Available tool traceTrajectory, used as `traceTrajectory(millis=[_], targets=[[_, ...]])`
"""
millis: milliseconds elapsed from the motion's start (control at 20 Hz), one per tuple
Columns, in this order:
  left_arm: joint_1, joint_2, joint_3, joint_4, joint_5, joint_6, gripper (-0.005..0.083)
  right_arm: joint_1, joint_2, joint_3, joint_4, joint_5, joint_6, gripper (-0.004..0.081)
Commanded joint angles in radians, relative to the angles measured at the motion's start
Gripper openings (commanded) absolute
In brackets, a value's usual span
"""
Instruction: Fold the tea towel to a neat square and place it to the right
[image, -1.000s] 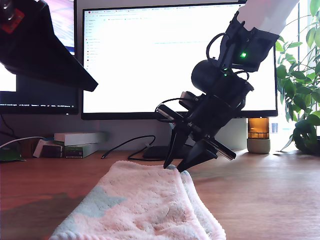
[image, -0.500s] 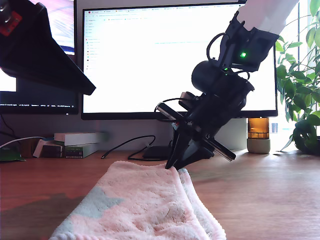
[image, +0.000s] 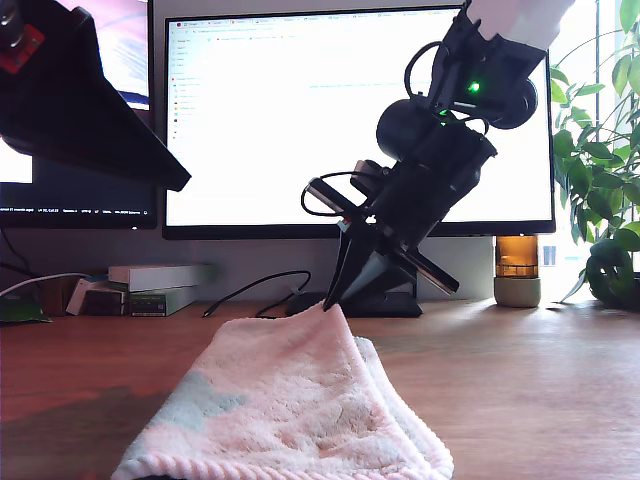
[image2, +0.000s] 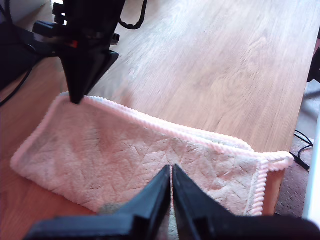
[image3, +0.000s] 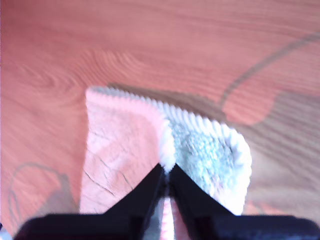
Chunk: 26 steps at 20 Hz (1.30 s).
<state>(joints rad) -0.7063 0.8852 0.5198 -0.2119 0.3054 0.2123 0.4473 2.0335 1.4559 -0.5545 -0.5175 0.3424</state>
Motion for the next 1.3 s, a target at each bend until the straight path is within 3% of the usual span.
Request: traceTrajectory(millis=[0, 500, 750, 900, 1000, 1100, 1250], targets=[[-0.001, -0.002, -0.014, 0.002, 0.000, -0.003, -0.0021, 0.011, 0.019, 0.000, -0.028, 0.004, -0.019, -0.0013], [-0.001, -0.002, -0.014, 0.001, 0.000, -0.003, -0.0021, 0.008, 0.019, 0.013, -0.090, 0.065, -0.066, -0.0013], [-0.001, -0.002, -0.014, 0.002, 0.000, -0.003, -0.0021, 0.008, 0.019, 0.034, -0.148, 0.184, -0.123, -0.0007], [-0.001, -0.002, -0.014, 0.001, 0.000, -0.003, -0.0021, 0.036, 0.019, 0.034, -0.125, 0.294, -0.142, 0.0096], [-0.001, -0.002, -0.014, -0.002, 0.000, -0.003, -0.0021, 0.053, 0.020, 0.034, -0.114, 0.347, -0.161, 0.0095], [-0.001, -0.002, -0.014, -0.005, 0.000, -0.003, -0.0021, 0.069, 0.031, 0.034, -0.119, 0.367, -0.164, 0.0121], [-0.001, -0.002, -0.014, -0.007, 0.000, -0.004, -0.0021, 0.077, 0.034, 0.034, -0.109, 0.377, -0.167, 0.0249]])
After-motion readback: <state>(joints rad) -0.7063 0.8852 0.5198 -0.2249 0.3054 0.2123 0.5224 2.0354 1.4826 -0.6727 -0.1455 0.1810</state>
